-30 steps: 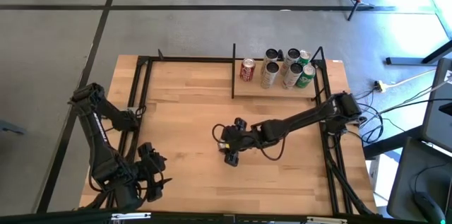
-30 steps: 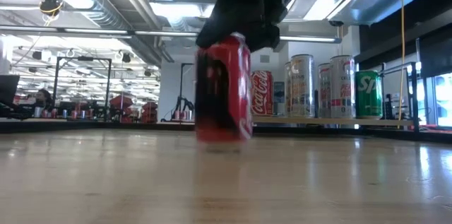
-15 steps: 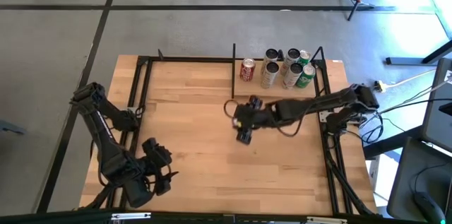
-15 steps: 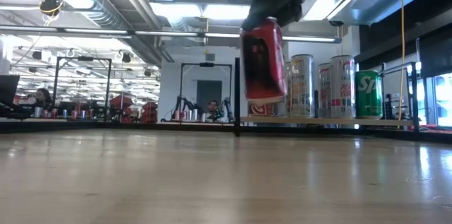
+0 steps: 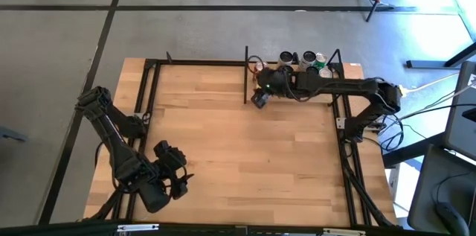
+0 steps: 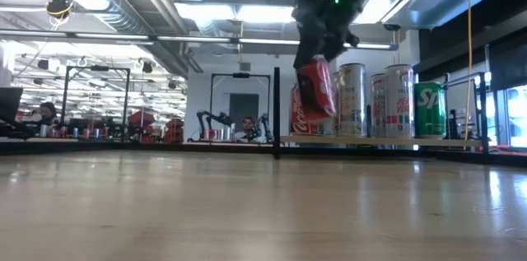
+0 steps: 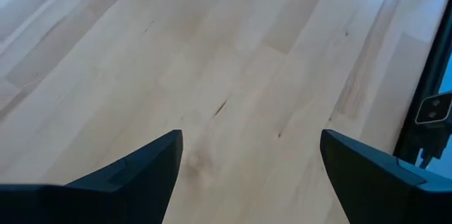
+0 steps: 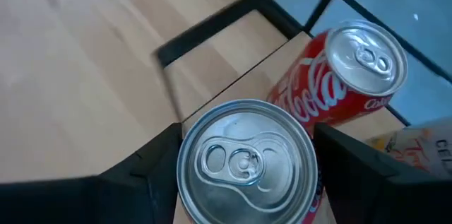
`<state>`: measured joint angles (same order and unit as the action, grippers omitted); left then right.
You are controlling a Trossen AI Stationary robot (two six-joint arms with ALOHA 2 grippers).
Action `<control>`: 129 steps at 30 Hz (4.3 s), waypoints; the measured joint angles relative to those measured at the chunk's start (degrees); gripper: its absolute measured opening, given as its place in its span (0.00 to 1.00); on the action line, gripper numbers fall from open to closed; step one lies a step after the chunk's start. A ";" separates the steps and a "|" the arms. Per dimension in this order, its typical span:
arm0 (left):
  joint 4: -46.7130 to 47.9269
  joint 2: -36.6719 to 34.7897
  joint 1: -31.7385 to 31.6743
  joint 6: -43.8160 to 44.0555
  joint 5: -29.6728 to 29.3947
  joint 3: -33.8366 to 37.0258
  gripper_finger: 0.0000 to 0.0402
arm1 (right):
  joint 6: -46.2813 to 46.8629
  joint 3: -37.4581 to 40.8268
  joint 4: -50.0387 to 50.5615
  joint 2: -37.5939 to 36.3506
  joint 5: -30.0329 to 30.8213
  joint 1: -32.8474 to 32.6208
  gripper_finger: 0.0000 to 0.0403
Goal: Place canned beverage on shelf
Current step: Put the red soda can on the shelf aligned with the other red soda can, then return to Home Position
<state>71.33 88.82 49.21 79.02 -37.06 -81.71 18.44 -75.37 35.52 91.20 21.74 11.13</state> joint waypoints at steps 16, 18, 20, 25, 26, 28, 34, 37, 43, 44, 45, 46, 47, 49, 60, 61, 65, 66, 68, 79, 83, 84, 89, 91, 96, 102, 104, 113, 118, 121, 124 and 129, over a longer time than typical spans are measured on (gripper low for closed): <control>0.61 0.00 -2.73 -1.66 -0.08 0.00 0.80 | 8.10 6.70 -10.93 0.04 1.13 4.42 0.61; 0.61 0.00 -2.73 -1.66 0.09 0.00 0.80 | 8.12 6.64 -11.63 0.04 1.18 4.37 0.61; 0.63 0.00 -2.71 -1.66 0.22 0.00 0.80 | 8.11 6.64 -11.60 0.33 1.20 4.31 0.61; 0.61 0.00 -2.71 -2.41 0.29 0.00 0.80 | 8.11 6.64 -11.64 0.98 1.22 4.27 0.70; 0.63 0.00 -2.71 -2.74 0.31 0.00 0.80 | 8.11 6.64 -11.94 1.09 1.21 4.29 0.73; 0.63 0.00 -2.71 -3.00 0.31 0.00 0.80 | 8.08 6.62 -11.72 1.20 1.39 4.29 0.79; 0.61 0.02 -2.71 -3.73 0.31 0.02 0.80 | 8.08 6.53 -12.05 1.11 3.14 4.29 0.84; 0.61 0.02 -2.71 -3.72 0.31 0.00 0.80 | 8.08 6.51 -11.94 1.11 3.26 4.29 0.83; 0.59 0.02 -2.71 -3.68 1.70 0.00 0.80 | 5.78 0.91 -2.93 0.91 0.85 4.29 0.80; 0.49 0.02 -2.71 -3.41 1.89 0.00 0.80 | 4.97 -1.01 0.78 0.91 -0.53 4.27 0.79; 0.20 0.02 -2.71 -3.16 1.89 0.00 0.80 | 4.05 -2.93 3.64 0.91 -1.66 4.10 0.78; -0.04 0.02 -2.71 -3.18 1.84 0.00 0.80 | 3.58 -4.99 6.09 0.91 -2.58 3.61 0.78; -0.08 0.02 -2.71 -3.30 1.86 0.01 0.80 | 3.11 -6.96 8.10 0.89 -3.23 3.23 0.77; -0.10 0.02 -2.71 -3.33 2.46 0.00 0.80 | 1.88 -10.95 11.89 0.75 -4.58 1.74 0.76; -4.85 -2.41 -6.93 -18.93 4.70 0.02 0.60 | -2.19 -13.92 14.08 -4.99 -15.43 -15.06 0.31; -5.84 -3.05 -7.83 -21.80 4.92 0.02 0.54 | -2.28 -12.14 12.72 -6.10 -15.49 -16.57 0.24; -8.21 -5.63 -12.36 -31.45 5.43 0.02 0.27 | -1.99 -1.39 2.59 -11.91 -19.28 -20.47 0.03; -8.86 -6.37 -13.66 -33.77 5.53 0.02 0.20 | -1.86 1.83 -0.22 -13.50 -21.22 -20.71 0.03; -10.54 -7.49 -16.15 -38.09 6.08 0.02 0.07 | -0.53 8.78 -7.42 -17.18 -25.79 -20.03 0.06; -22.27 -9.16 -30.69 -55.65 21.02 0.02 0.00 | -0.66 34.95 -36.90 -38.08 -35.52 -9.06 0.03; -19.29 -9.11 -35.32 -50.63 14.03 0.02 0.01 | -3.85 38.26 -31.24 -40.29 -24.79 -7.17 0.06; -19.47 -9.09 -36.04 -47.61 10.06 0.02 0.01 | -2.96 38.51 -30.95 -40.37 -22.88 -7.16 0.07; -19.13 -9.11 -38.55 -46.69 -1.39 0.02 0.00 | 4.49 39.31 -28.44 -40.41 -23.80 -7.42 0.07; -18.84 -9.07 -39.85 -46.55 -2.08 0.02 0.01 | 3.65 41.61 -32.24 -40.48 -24.78 -7.41 0.07; -22.01 -10.00 -41.51 -62.62 2.94 4.56 0.02 | 3.90 52.10 -48.88 -43.99 -27.24 -7.34 0.07; -44.16 -19.62 -46.44 -70.86 24.60 19.76 0.02 | 3.82 61.74 -58.21 -53.31 -25.20 -7.34 0.07; -48.59 -24.27 -48.03 -70.24 27.81 25.30 0.02 | 3.78 63.76 -58.80 -56.72 -22.72 -7.34 0.07; -50.77 -45.46 -48.35 -69.42 14.08 45.55 0.02 | 1.45 68.69 -58.33 -67.37 -15.73 -7.34 0.07; -61.57 -52.13 -48.33 -69.78 17.00 57.20 0.02 | 1.70 70.14 -58.23 -69.20 -12.25 -7.34 0.07; -70.48 -56.53 -48.30 -73.94 23.96 64.16 0.02 | 2.24 71.30 -58.06 -69.36 -11.23 -7.34 0.07; -74.28 -61.56 -48.35 -73.27 24.84 69.84 0.02 | 4.21 73.69 -58.68 -69.38 -11.25 -7.36 0.07; -75.63 -71.84 -48.35 -73.20 25.03 75.56 0.02 | 3.16 74.96 -61.32 -69.41 -14.28 -7.36 0.07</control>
<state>-4.30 16.98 0.86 5.82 -12.03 -6.16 21.60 -0.40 -25.81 21.79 7.45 3.77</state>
